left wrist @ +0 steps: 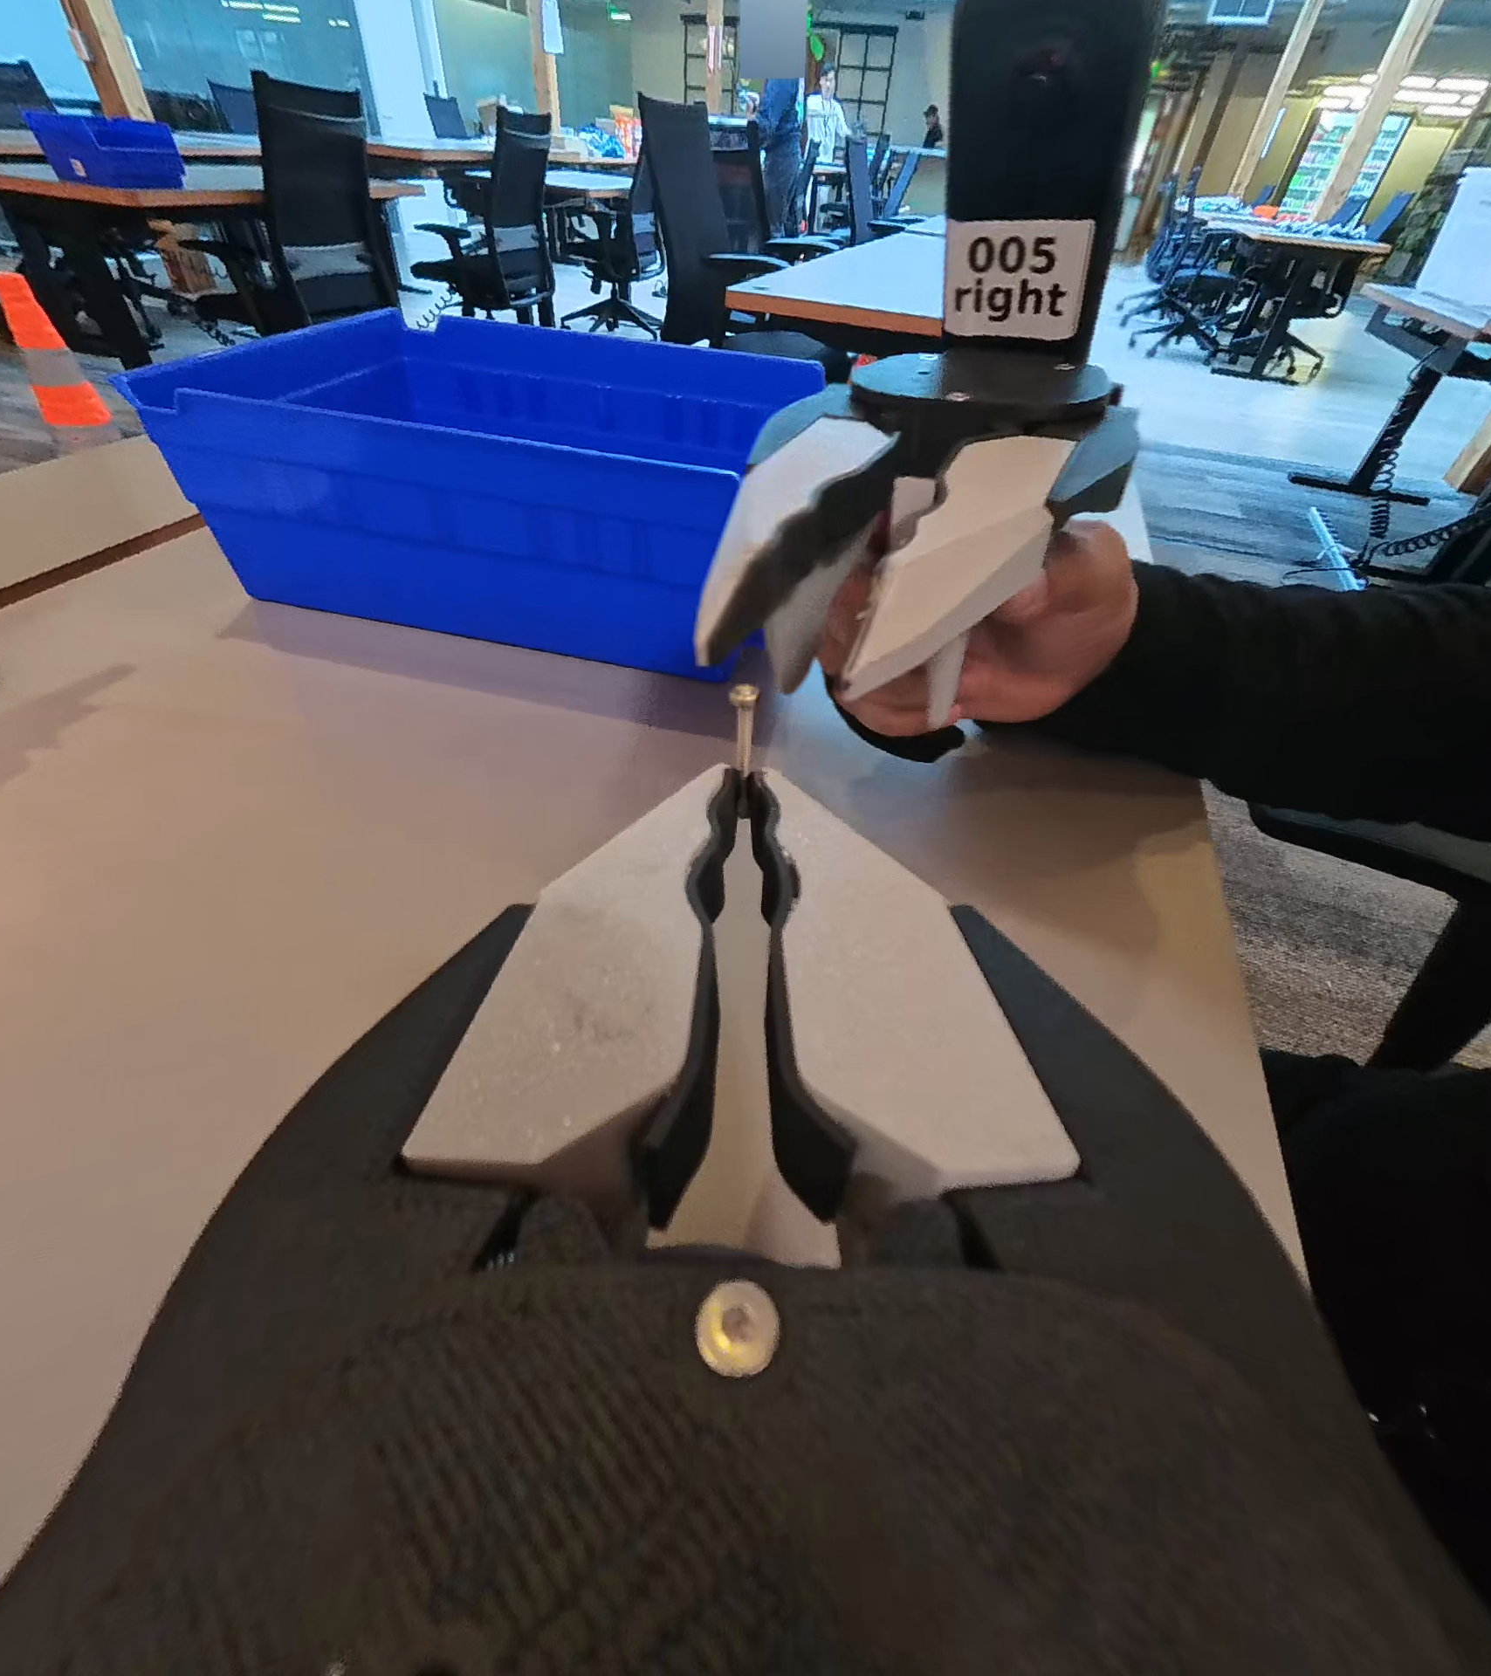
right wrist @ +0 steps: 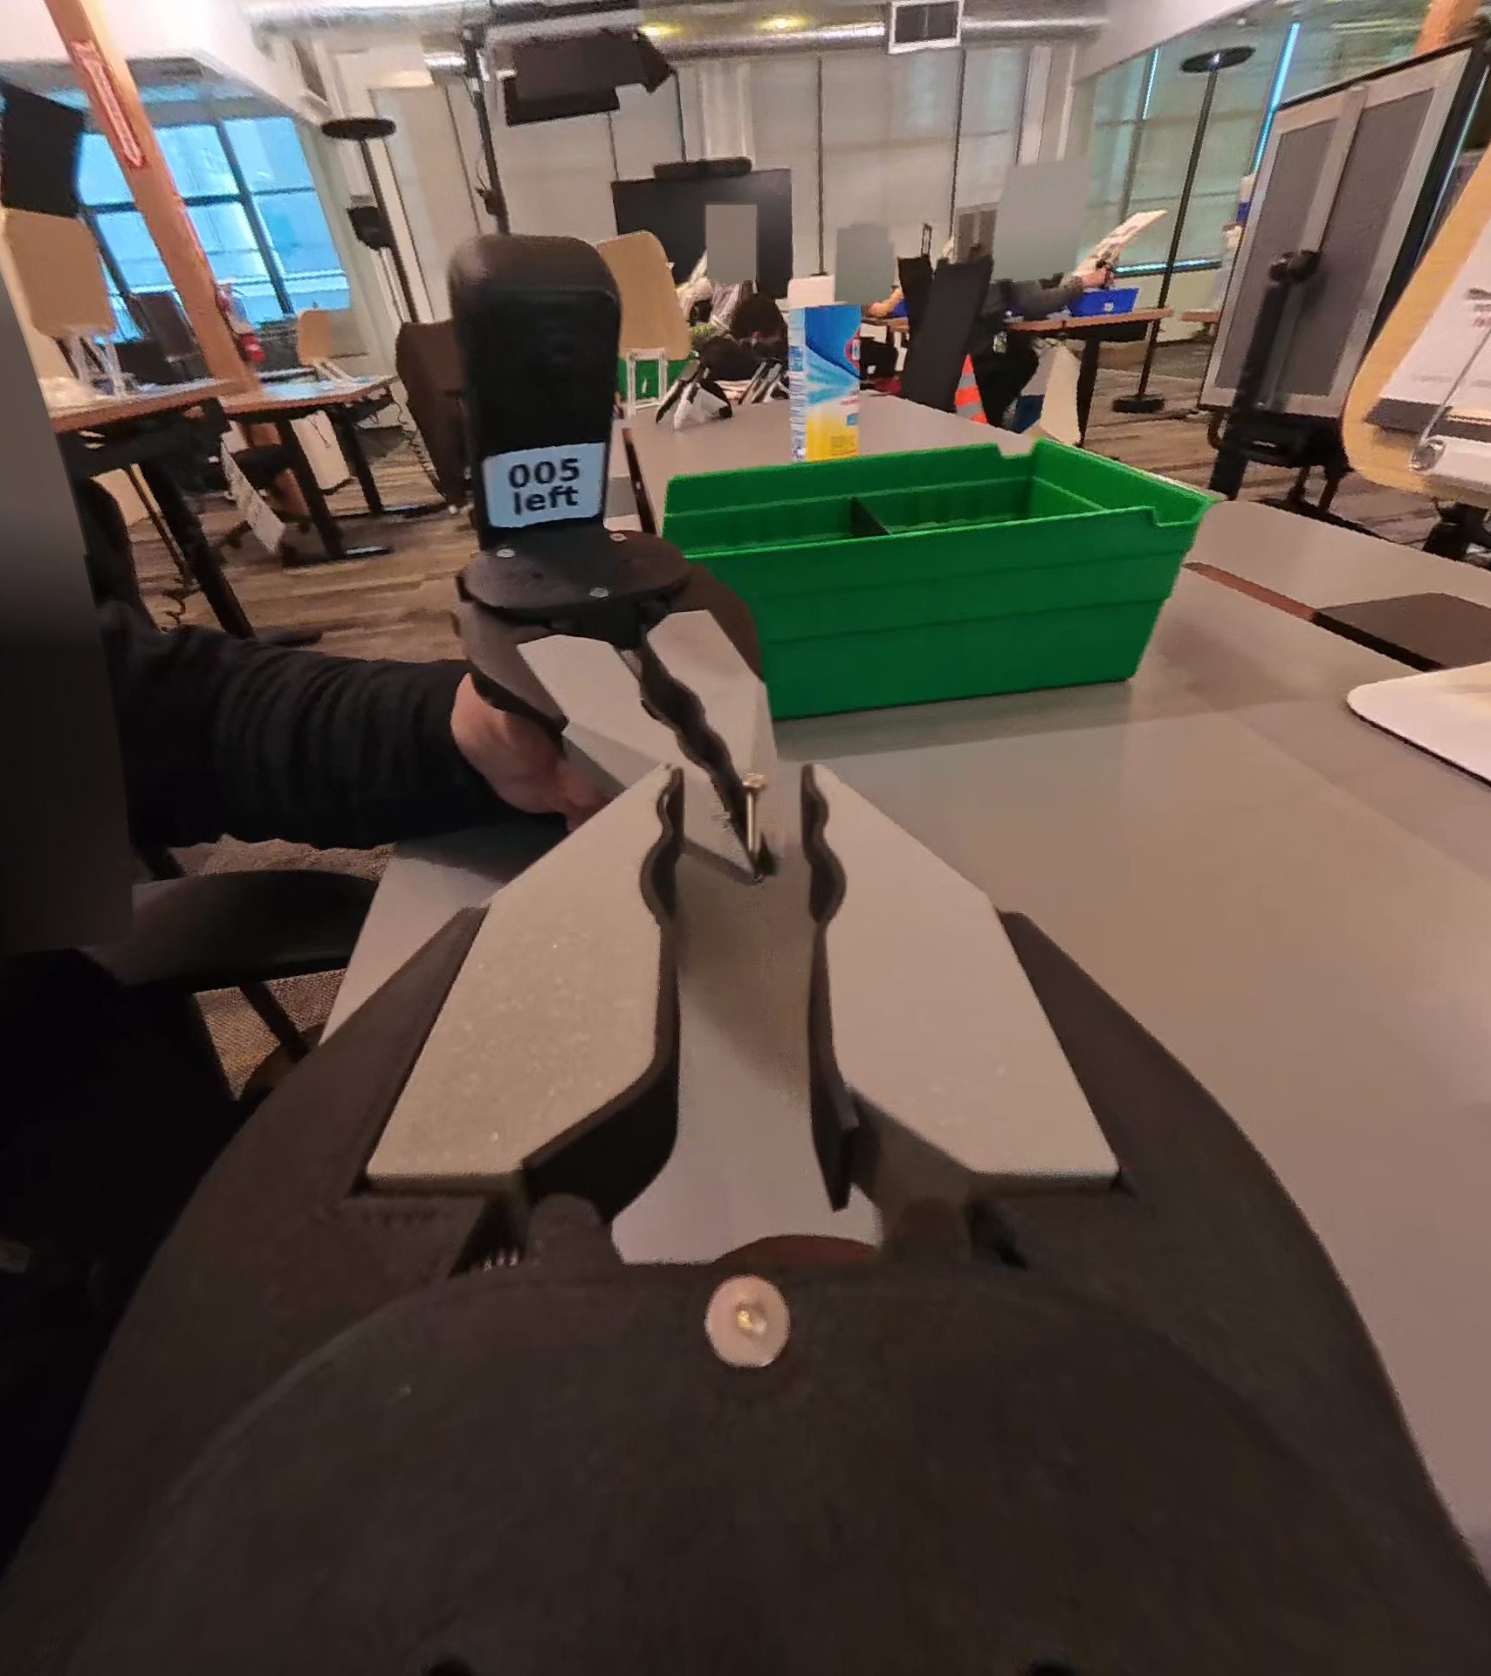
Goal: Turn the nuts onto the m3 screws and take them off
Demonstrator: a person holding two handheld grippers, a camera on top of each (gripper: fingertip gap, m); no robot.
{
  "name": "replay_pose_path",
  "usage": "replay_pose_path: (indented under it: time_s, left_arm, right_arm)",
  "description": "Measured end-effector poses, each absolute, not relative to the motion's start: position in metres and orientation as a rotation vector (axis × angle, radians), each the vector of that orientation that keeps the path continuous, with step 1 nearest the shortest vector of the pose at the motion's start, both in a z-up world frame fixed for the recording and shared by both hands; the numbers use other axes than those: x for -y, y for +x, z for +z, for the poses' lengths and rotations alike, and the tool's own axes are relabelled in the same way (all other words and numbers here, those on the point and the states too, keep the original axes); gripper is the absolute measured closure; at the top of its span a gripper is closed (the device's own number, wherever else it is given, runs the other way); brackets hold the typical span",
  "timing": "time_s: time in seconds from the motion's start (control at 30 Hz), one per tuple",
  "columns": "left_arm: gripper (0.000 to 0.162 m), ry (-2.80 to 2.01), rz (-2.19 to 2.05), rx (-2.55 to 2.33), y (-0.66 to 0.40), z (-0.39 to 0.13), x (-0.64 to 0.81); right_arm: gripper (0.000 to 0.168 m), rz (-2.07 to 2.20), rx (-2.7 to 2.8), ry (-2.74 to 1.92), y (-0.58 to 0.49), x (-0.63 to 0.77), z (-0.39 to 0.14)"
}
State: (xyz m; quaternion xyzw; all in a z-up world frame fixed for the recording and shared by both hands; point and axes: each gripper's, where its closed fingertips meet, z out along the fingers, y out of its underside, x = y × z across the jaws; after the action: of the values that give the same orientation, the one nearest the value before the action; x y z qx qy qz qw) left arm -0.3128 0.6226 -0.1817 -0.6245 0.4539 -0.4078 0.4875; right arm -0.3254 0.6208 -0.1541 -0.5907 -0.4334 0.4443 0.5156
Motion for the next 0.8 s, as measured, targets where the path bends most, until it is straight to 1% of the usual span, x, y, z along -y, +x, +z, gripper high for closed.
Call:
replay_pose_path:
  time_s: [0.2, 0.23, 0.27, 0.3, 0.37, 0.47, 0.53, 0.6, 0.63, 0.67, 0.7, 0.73, 0.8]
  left_arm:
    - [0.162, -1.518, -0.979, -1.083, -0.316, -0.179, -0.626]
    - [0.162, -1.528, -0.979, -1.064, -0.318, -0.179, -0.629]
    - [0.162, -1.536, -0.979, -1.058, -0.319, -0.179, -0.631]
    - [0.162, -1.538, -0.992, -1.061, -0.320, -0.180, -0.630]
    - [0.162, -1.537, -1.009, -1.069, -0.318, -0.180, -0.628]
    - [0.162, -1.524, -1.011, -1.098, -0.312, -0.181, -0.622]
    - [0.162, -1.520, -1.009, -1.101, -0.312, -0.180, -0.621]
    - [0.162, -1.522, -0.993, -1.081, -0.315, -0.179, -0.625]
    - [0.162, -1.525, -0.996, -1.070, -0.317, -0.179, -0.627]
    - [0.162, -1.531, -1.006, -1.057, -0.318, -0.178, -0.629]
    - [0.162, -1.539, -1.006, -1.052, -0.320, -0.179, -0.631]
    - [0.162, -1.540, -1.011, -1.054, -0.320, -0.179, -0.631]
    - [0.162, -1.537, -1.019, -1.065, -0.318, -0.180, -0.628]
  right_arm:
    - [0.147, 1.052, 1.094, -1.423, -0.334, -0.615, -0.159]
    - [0.165, 1.068, 1.111, -1.402, -0.331, -0.611, -0.157]
    - [0.165, 1.082, 1.089, -1.387, -0.328, -0.611, -0.154]
    - [0.160, 1.078, 1.062, -1.393, -0.325, -0.614, -0.152]
    - [0.145, 1.062, 1.026, -1.422, -0.324, -0.623, -0.153]
    - [0.143, 1.073, 1.053, -1.436, -0.335, -0.622, -0.158]
    - [0.151, 1.077, 1.094, -1.432, -0.341, -0.617, -0.161]
    - [0.145, 1.064, 1.086, -1.433, -0.340, -0.616, -0.160]
    - [0.147, 1.058, 1.084, -1.431, -0.336, -0.616, -0.160]
    - [0.161, 1.073, 1.094, -1.413, -0.333, -0.613, -0.158]
    - [0.165, 1.094, 1.077, -1.391, -0.329, -0.612, -0.154]
    - [0.160, 1.090, 1.046, -1.395, -0.326, -0.616, -0.152]
    - [0.144, 1.076, 1.014, -1.427, -0.325, -0.624, -0.153]
